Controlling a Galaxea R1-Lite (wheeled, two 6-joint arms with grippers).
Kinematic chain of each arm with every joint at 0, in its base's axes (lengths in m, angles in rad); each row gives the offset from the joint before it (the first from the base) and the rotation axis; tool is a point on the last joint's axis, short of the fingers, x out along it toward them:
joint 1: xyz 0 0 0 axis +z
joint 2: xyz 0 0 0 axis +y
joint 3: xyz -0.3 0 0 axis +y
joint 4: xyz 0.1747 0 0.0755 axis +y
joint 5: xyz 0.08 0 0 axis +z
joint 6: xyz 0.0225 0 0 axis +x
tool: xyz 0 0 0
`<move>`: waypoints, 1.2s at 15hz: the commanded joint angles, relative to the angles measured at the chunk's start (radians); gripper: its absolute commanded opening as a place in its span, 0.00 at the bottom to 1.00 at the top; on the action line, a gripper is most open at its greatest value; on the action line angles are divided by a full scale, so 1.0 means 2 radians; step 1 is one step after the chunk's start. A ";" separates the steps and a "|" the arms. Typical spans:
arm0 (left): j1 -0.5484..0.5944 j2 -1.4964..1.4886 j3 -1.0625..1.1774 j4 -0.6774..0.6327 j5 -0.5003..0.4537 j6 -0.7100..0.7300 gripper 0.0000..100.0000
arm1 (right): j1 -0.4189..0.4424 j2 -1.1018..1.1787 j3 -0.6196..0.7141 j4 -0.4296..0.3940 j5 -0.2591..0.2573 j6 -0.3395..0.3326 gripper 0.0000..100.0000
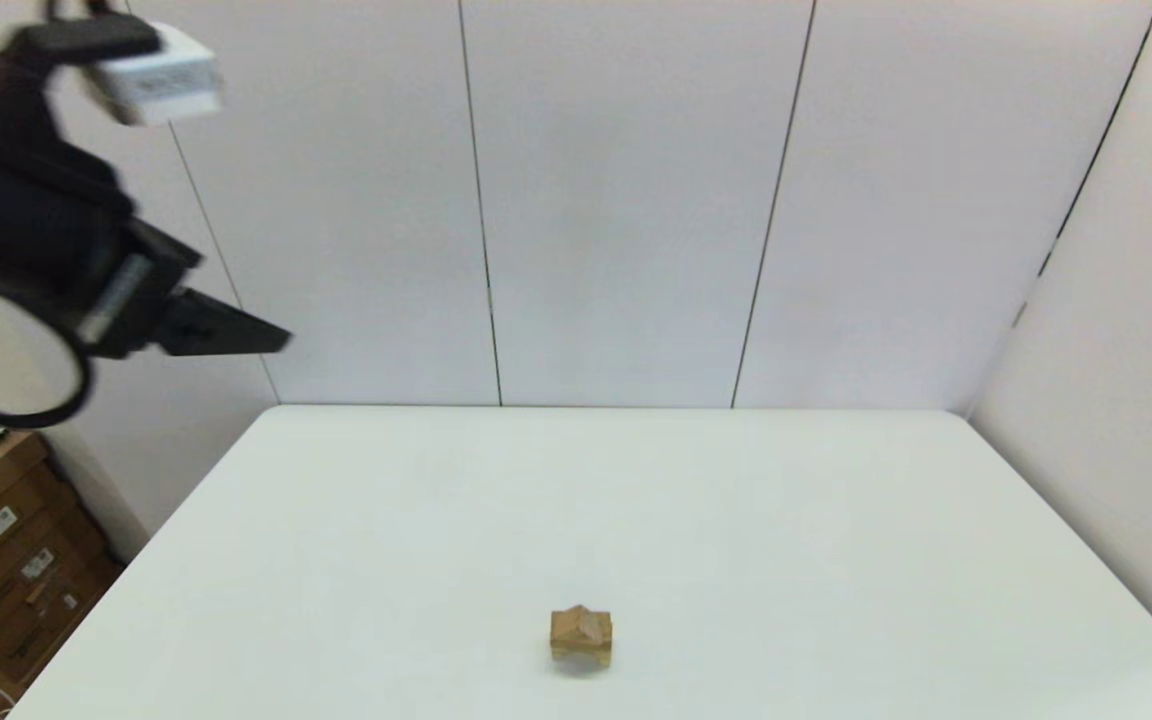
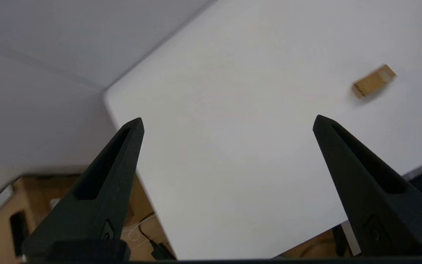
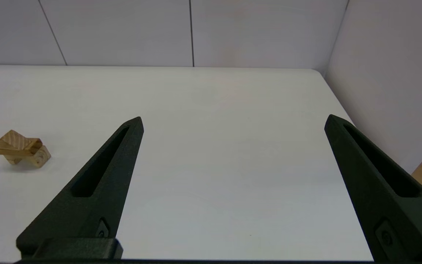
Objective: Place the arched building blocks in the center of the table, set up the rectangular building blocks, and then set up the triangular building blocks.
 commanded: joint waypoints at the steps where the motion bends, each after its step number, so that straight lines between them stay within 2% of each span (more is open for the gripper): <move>1: 0.148 -0.321 0.170 -0.001 0.041 -0.007 1.00 | 0.000 -0.001 0.000 0.000 0.000 0.000 1.00; 7: 0.153 -0.527 0.283 0.000 0.043 -0.008 1.00 | 0.000 0.000 0.001 0.000 0.000 0.000 1.00; 16: 0.152 -0.704 0.447 -0.003 0.043 -0.017 1.00 | 0.000 -0.001 0.000 0.000 0.000 -0.001 1.00; 18: 0.152 -0.704 0.467 -0.004 0.042 -0.081 1.00 | 0.000 0.000 0.000 0.000 0.001 0.000 1.00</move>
